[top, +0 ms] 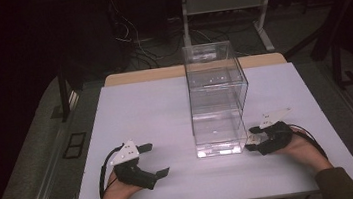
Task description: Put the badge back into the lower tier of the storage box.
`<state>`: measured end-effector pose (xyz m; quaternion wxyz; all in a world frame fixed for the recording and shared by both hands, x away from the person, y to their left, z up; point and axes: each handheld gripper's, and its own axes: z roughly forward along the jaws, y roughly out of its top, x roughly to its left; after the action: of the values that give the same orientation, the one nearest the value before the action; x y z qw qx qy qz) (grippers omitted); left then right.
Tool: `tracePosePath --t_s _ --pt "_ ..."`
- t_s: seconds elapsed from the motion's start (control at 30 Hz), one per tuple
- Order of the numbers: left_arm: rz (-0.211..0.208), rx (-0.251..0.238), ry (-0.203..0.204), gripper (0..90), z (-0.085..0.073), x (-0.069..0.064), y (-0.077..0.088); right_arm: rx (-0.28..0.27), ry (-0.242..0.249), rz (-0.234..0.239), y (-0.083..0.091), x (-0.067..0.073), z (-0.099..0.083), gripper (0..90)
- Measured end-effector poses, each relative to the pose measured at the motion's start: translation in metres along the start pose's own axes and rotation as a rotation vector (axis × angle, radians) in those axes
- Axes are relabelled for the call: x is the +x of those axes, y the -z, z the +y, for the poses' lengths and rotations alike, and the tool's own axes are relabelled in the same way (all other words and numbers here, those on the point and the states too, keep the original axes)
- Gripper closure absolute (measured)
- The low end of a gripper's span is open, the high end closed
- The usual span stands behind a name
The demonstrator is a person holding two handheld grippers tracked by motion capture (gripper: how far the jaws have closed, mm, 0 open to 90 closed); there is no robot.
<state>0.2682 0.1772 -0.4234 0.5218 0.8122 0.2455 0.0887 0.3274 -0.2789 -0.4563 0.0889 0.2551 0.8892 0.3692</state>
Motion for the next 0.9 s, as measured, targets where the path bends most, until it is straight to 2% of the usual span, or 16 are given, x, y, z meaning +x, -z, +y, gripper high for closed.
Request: tracePosePath --t_s 0.1,0.5,0.9 --pt "0.0 0.001 0.0 0.0 0.0 0.0 0.0 -0.001 -0.018 0.004 0.002 -0.001 -0.001 32.4" --pt "-0.002 0.002 -0.002 0.0 0.0 -0.001 0.0 -0.018 -0.041 -0.002 0.012 -0.004 -0.001 32.4" --pt "-0.018 -0.01 -0.01 0.0 -0.002 0.001 -0.001 -0.048 -0.069 -0.018 0.03 -0.007 -0.003 32.3"
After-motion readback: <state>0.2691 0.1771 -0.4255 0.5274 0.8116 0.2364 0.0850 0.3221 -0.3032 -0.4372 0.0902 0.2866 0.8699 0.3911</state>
